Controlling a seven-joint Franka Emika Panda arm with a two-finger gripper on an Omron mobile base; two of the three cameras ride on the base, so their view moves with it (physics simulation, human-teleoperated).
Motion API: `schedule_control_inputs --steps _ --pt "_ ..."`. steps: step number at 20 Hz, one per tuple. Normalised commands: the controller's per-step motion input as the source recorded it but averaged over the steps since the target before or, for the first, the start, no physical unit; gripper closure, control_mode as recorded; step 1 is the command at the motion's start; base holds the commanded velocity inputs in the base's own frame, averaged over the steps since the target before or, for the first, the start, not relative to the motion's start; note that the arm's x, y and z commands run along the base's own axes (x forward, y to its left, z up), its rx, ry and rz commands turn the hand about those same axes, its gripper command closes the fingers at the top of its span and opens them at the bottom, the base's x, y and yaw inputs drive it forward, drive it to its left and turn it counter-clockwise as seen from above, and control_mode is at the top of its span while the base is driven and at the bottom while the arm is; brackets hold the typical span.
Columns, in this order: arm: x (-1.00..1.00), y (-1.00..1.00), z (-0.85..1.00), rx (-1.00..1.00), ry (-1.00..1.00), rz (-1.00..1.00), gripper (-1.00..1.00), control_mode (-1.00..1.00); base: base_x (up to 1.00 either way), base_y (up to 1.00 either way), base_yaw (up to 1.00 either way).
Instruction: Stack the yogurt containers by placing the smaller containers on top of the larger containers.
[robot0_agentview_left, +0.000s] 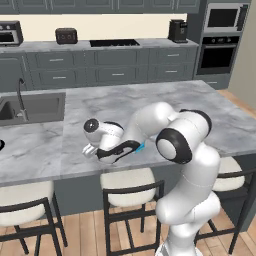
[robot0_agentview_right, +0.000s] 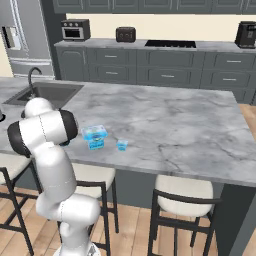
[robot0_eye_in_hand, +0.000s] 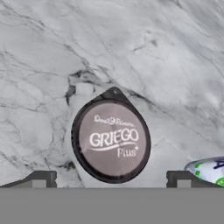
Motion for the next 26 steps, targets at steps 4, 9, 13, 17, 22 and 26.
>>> schedule_control_inputs --steps 4,9,13,17,22,26 --pt "0.11 0.00 -0.14 0.00 0.00 0.00 -1.00 -1.00 0.00 0.00 0.00" --pt "0.05 0.00 -0.16 0.00 0.00 0.00 -1.00 -1.00 0.00 0.00 0.00" --pt "0.05 0.00 -0.14 0.00 0.00 0.00 -1.00 -1.00 0.00 0.00 0.00" --pt "0.09 0.00 -0.12 0.00 0.00 0.00 -1.00 -1.00 0.00 0.00 0.00" --pt "0.18 0.00 -0.08 0.00 -0.01 0.00 -1.00 -1.00 0.00 0.00 0.00" --pt "0.17 0.04 -0.02 0.00 -0.01 -0.02 -1.00 -1.00 0.00 0.00 0.00"
